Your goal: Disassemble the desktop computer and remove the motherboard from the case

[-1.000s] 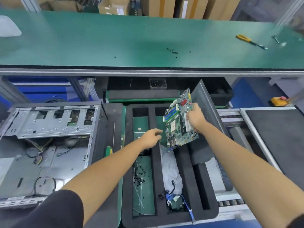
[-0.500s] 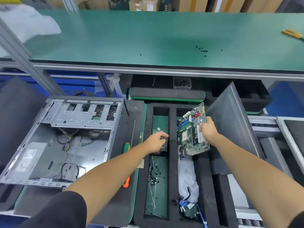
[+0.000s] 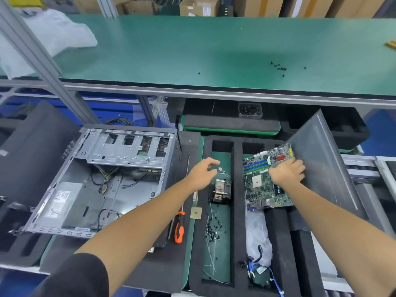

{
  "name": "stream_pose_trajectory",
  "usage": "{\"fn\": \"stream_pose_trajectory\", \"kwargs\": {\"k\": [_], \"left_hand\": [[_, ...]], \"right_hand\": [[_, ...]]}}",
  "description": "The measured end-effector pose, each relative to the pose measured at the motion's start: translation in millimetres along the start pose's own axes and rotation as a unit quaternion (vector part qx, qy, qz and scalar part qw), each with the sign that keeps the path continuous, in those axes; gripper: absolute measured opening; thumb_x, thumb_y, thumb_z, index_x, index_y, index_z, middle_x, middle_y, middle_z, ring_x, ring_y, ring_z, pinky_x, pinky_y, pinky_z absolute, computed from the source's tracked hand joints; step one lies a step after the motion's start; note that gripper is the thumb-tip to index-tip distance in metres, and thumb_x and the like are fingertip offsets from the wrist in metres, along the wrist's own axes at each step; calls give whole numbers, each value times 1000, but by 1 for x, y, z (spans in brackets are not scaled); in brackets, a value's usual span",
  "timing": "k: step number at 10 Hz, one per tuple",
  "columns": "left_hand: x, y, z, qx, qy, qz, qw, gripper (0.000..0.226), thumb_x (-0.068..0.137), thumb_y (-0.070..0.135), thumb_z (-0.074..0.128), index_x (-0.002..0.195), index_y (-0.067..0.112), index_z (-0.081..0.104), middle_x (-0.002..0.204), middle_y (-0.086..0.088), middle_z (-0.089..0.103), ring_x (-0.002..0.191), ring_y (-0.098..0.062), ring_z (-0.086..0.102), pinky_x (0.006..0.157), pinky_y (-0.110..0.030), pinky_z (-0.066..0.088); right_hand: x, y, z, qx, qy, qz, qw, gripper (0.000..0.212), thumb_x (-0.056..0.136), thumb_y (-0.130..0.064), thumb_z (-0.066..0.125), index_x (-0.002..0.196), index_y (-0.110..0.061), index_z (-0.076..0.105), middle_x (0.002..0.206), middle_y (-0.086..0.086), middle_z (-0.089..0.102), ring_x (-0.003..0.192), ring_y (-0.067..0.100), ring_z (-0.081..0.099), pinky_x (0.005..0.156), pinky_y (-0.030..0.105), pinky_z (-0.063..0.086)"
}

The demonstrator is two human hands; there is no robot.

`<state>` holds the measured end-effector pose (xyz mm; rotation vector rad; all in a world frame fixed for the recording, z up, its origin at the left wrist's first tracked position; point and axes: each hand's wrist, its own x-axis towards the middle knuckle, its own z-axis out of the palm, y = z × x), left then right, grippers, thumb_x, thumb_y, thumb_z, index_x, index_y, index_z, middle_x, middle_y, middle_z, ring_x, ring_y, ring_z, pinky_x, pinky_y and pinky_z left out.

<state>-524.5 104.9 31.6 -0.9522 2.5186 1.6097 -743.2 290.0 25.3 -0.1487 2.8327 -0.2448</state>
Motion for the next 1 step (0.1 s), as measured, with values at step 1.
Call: {"fn": "stream_pose_trajectory", "kwargs": {"k": [1], "left_hand": [[-6,-5,-26,14,39,35,999,33,101,17,53,132,27,58,137,9,52,130,-12,50,94,-24,40]], "right_hand": [[-25,-34,5,-16,30,-117,992,71,86,-38,66,140,-4,36,144,20,35,136,38,33,111,48,31]]}}
